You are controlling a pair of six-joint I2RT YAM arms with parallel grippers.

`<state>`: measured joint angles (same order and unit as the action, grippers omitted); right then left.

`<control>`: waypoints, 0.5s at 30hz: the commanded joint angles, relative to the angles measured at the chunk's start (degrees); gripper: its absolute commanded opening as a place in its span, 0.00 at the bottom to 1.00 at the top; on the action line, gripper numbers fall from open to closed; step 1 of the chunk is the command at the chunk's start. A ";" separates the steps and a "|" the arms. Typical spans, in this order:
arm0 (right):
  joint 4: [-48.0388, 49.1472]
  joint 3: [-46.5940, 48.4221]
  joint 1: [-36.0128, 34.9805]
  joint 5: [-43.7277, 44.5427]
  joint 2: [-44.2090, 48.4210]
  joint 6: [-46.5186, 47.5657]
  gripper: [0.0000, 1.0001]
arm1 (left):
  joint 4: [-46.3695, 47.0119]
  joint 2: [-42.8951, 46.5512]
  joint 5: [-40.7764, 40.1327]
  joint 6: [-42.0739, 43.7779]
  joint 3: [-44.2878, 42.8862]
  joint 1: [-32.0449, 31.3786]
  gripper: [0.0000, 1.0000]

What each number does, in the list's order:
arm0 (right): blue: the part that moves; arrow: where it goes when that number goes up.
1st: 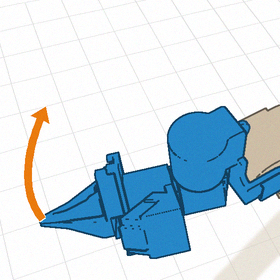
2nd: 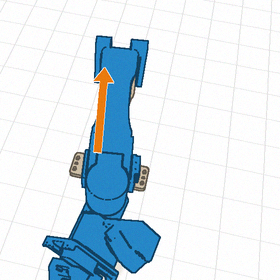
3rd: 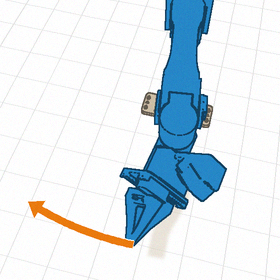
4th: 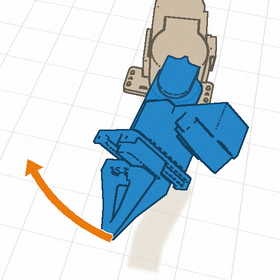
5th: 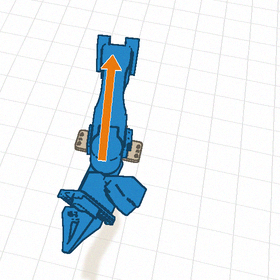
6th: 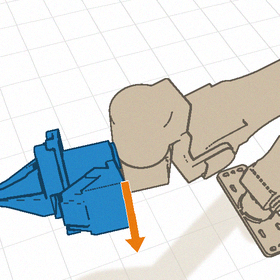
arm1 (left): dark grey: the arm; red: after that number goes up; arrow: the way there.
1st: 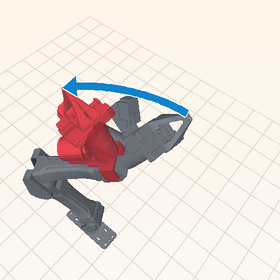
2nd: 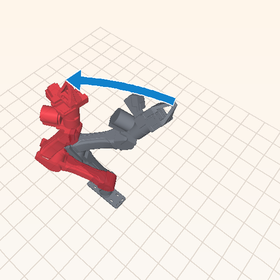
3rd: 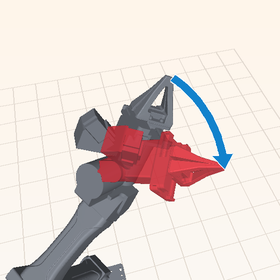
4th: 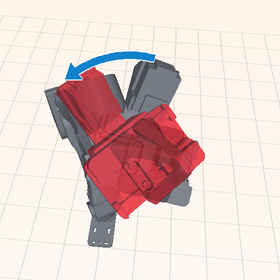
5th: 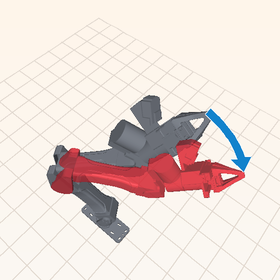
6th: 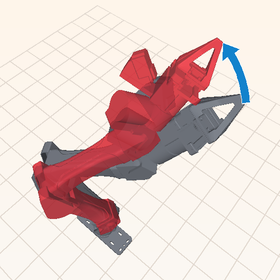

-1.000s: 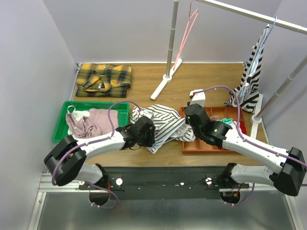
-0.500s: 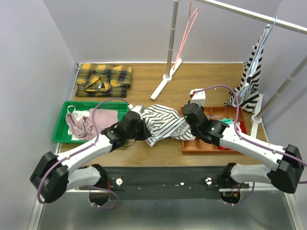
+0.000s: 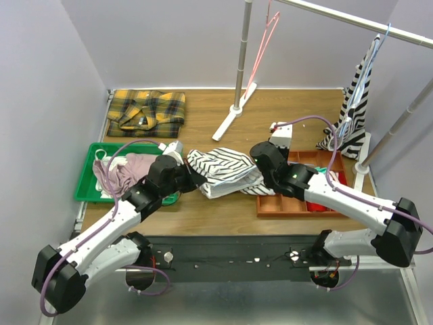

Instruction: Place the tank top on the hanger

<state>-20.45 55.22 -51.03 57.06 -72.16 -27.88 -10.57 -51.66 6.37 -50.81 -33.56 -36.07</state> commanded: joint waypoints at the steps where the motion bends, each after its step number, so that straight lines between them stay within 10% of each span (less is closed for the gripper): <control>1: -2.76 1.82 -0.04 4.29 -0.96 -2.71 0.01 | 2.21 3.31 1.80 -6.58 0.69 1.18 0.00; 15: -0.73 17.89 -0.22 -1.25 -9.92 -0.16 0.01 | 11.61 6.40 -7.95 -21.70 -3.87 1.18 0.00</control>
<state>-21.71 66.83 -51.00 57.32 -79.81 -28.42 -4.34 -46.09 4.21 -66.96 -33.95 -35.20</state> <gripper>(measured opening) 0.047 0.009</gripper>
